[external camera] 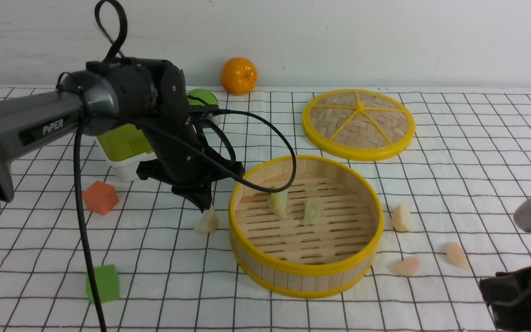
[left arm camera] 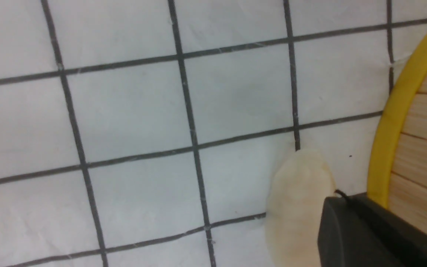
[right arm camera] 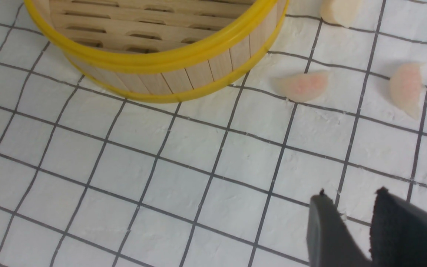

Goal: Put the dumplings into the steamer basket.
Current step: Use the left arm to grab a dumpling

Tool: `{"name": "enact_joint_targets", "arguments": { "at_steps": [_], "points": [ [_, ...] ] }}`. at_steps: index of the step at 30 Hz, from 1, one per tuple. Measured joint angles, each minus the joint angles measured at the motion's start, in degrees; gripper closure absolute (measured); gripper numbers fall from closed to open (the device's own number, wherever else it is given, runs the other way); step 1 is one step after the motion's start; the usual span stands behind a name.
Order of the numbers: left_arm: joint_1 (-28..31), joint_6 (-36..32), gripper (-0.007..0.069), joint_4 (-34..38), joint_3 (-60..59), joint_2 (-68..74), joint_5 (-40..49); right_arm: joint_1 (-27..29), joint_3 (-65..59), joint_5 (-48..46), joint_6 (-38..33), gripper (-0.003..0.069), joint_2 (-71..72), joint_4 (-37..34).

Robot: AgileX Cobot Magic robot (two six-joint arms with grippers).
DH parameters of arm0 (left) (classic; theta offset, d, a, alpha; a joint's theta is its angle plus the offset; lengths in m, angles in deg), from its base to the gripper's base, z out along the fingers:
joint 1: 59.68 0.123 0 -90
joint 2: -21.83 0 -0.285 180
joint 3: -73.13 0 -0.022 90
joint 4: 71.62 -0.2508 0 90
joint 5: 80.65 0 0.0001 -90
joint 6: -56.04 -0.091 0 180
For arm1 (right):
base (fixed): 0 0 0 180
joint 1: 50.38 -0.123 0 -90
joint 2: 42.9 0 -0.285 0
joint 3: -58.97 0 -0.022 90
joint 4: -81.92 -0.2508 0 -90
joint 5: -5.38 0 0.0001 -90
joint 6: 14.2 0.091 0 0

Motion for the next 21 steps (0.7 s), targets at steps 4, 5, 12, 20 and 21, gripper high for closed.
{"name": "enact_joint_targets", "arguments": {
  "at_steps": [4,5,12,20,21],
  "points": [
    [0.0,0.0,0.047,0.1,0.0,0.0,-0.3,0.0,0.0,0.1,0.0,0.047,0.0,0.0],
    [0.0,0.0,0.0427,0.2,0.0,0.0,-0.3,0.0,0.0,0.0,0.0,0.047,0.0,0.0],
    [0.0,0.0,0.0301,0.7,0.0,2.9,-0.2,0.0,0.0,0.0,0.0,0.0467,0.0,0.2],
    [0.0,0.0,0.0414,0.7,-0.1,4.0,-0.2,0.0,0.0,0.0,0.0,0.0465,0.0,0.2],
    [0.0,0.1,0.0414,0.7,-0.1,4.0,-0.2,0.0,0.0,0.0,0.0,0.0465,0.0,0.2]
  ]
}}
